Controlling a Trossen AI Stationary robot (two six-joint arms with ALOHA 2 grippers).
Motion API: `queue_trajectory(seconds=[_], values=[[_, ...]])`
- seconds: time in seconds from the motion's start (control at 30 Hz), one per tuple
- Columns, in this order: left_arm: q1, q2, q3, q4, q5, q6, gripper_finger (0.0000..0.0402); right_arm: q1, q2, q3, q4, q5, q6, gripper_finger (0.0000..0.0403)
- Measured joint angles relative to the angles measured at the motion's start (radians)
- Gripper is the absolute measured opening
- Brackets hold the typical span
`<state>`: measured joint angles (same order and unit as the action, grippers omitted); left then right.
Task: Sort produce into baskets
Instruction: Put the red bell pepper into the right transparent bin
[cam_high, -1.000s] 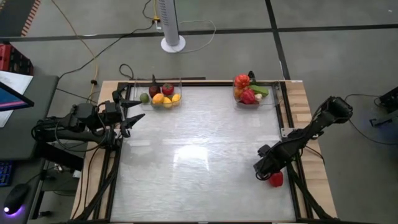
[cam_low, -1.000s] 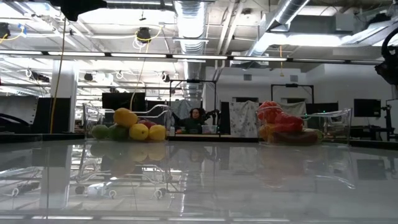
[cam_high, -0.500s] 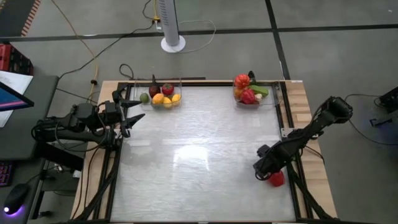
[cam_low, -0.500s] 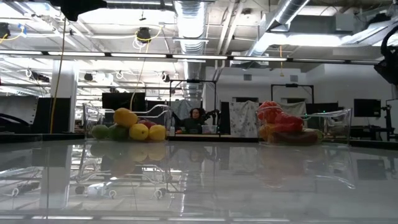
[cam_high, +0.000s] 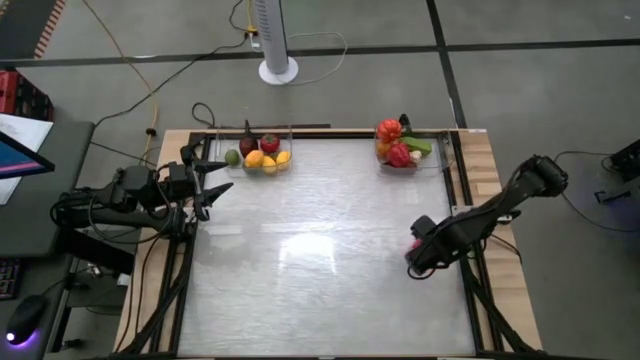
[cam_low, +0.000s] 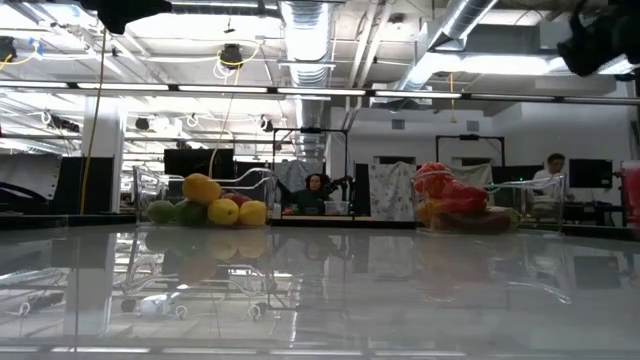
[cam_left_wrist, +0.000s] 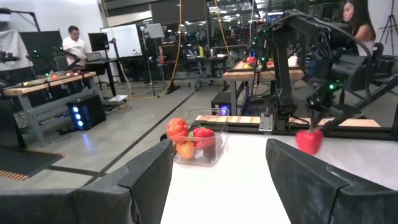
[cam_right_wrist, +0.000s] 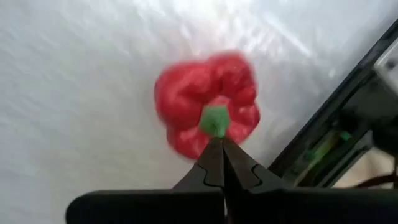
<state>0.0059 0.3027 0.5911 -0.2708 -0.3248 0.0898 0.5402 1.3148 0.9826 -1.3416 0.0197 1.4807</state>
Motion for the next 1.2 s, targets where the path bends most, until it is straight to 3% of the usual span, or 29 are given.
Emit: queue_trajectory(seconds=[0.17,0.43,0.5,0.73,0.9,1.03,1.2], values=[[0.0,0.0,0.0,0.0,0.0,0.0,0.0245,-0.019,0.0,0.028,-0.054,0.133,-0.005,0.0016],[0.0,0.0,0.0,0.0,0.0,-0.004,0.0245,-0.061,0.0,0.028,-0.068,0.249,-0.019,0.002],[0.0,0.0,0.0,0.0,0.0,-0.004,0.0245,-0.065,0.0,0.028,-0.046,0.264,-0.059,0.0044],[0.0,0.0,0.0,0.0,0.0,-0.004,0.0245,-0.066,0.0,0.028,0.056,0.377,-0.147,0.0201],[0.0,0.0,0.0,0.0,0.001,-0.004,0.0245,-0.073,0.019,0.028,0.079,0.383,-0.147,0.0287],[0.0,0.0,0.0,0.0,0.001,-0.004,0.0245,-0.093,0.076,0.01,0.101,0.371,-0.197,0.0306],[0.0,0.0,0.0,0.0,0.001,-0.004,0.0245,-0.128,0.161,0.007,0.106,0.334,-0.285,0.0273]])
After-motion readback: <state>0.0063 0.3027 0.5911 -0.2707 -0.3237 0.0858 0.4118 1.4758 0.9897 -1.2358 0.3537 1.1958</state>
